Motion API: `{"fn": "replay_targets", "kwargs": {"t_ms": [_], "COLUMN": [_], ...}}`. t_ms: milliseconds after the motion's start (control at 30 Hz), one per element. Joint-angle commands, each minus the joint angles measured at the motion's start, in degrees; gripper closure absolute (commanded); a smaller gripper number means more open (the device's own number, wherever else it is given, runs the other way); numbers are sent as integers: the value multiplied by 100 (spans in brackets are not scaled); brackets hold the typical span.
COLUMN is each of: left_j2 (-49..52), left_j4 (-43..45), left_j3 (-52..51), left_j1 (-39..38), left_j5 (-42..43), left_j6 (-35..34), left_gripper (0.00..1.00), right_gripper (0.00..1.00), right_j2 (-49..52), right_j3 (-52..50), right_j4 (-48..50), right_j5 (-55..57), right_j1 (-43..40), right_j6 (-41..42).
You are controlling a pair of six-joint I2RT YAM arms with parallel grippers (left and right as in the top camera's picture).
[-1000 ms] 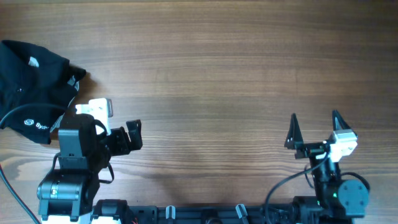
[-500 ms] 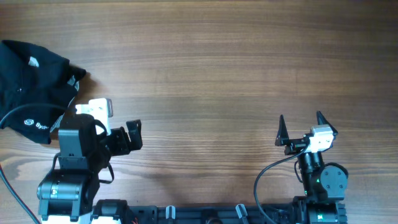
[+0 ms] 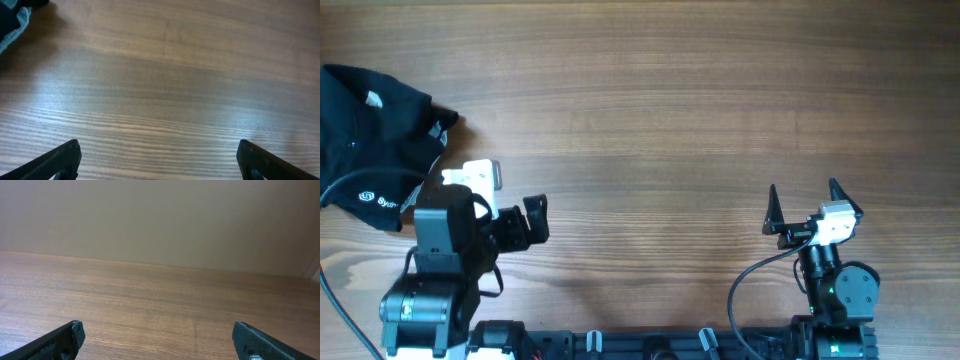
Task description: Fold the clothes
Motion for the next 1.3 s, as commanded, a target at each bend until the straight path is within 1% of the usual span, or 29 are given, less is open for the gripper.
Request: {"fn": "replay_targets", "kwargs": {"t_ms": [0, 67, 167, 300, 433, 467, 500, 567, 667, 700, 767, 1267], "left_j2": [-564, -1014, -1869, -3189, -3969, -4052, -4050, -4050, -4050, -4050, -4050, -4048], "left_j4": [94, 570, 1598, 3359, 4723, 5163, 5311, 5370, 5259, 5027, 5062, 5066], "left_j3": [-243, -754, -1897, -3622, -4612, -4765, -4774, -4774, -4774, -4774, -4774, -4774], "left_j1": [109, 345, 627, 625, 625, 625, 625, 625, 623, 623, 599, 522], "left_j5": [-35, 17, 269, 289, 192, 103, -101, -299, -116, 0, 87, 74], "left_j6": [-52, -55, -55, -162, -160, -136, -136, -138, -142, -146, -205, -203], "left_gripper": [0, 0, 0, 0, 0, 0, 0, 0, 0, 0, 0, 0], "right_gripper": [0, 0, 0, 0, 0, 0, 0, 0, 0, 0, 0, 0], "right_j2": [31, 31, 31, 31, 31, 31, 31, 31, 31, 31, 31, 31], "right_j3": [-2, -2, -2, -2, -2, -2, -2, -2, -2, -2, -2, -2], "right_j4": [26, 26, 26, 26, 26, 26, 26, 26, 26, 26, 26, 26], "right_j5": [-44, -42, -44, -44, -44, -44, -44, -44, -44, -44, -44, -44], "right_j1": [20, 20, 20, 20, 20, 20, 20, 20, 20, 20, 20, 20], "right_j6": [-48, -48, -48, -48, -48, -48, -46, -48, -48, -48, -48, -48]}}
